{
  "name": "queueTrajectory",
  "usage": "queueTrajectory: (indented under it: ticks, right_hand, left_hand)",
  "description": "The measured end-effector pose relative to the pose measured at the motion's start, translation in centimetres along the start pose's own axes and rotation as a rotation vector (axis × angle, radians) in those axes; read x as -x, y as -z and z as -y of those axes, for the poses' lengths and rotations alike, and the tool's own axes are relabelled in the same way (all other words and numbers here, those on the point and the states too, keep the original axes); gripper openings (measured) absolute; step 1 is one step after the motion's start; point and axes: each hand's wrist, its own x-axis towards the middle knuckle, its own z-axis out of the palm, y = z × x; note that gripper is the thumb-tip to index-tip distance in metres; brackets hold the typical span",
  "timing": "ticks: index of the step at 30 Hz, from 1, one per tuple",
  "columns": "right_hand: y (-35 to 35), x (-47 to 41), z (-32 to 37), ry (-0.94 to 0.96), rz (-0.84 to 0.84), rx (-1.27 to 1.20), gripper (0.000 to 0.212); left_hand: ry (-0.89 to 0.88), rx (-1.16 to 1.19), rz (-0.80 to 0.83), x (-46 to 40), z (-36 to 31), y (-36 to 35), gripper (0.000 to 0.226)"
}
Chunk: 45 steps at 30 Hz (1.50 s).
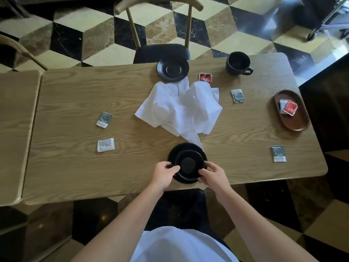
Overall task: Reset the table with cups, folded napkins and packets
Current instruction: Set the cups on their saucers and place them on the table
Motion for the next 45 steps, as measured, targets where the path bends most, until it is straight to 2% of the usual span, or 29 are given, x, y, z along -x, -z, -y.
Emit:
queueTrajectory:
  ticks: [16,22,26,31,34,39,45]
  right_hand:
    - [-0.1,-1.2,-0.5,-0.001,0.047,-0.048,0.043]
    - [0.3,0.0,1.2,-0.034,-0.009,0.094,0.038]
    - [1.6,0.3,3.0,-0.010,-0.088,0.109,0.030]
    - [5.3,-1.7,8.0,0.031,-0.150,-0.028,0.032]
    - [8.5,-5.2,13.5,0.078,-0.181,-0.104,0.047]
    - [12.8,-13.4,23.3,0.161,-0.172,-0.265,0.036]
    - [15.9,-21.6,29.5,0.130,-0.184,-0.353,0.044]
  left_hand:
    - [0.005,-0.047,-0.028,-1.0,-0.4,0.4,0.057]
    - [-0.082,-0.036,-0.137,-0.5,-2.6,1.4,0.038]
    - [-0.230,-0.004,-0.140,-0.4,-7.3,2.0,0.016]
    - [-0.306,0.007,0.007,-2.1,-17.0,-0.5,0.010]
    - [-0.327,0.054,0.058,-4.2,-23.3,-3.4,0.017]
    - [-0.328,0.081,0.059,-9.5,-31.7,-8.4,0.021]
    - [-0.214,0.033,0.004,-17.5,-37.0,-14.3,0.056]
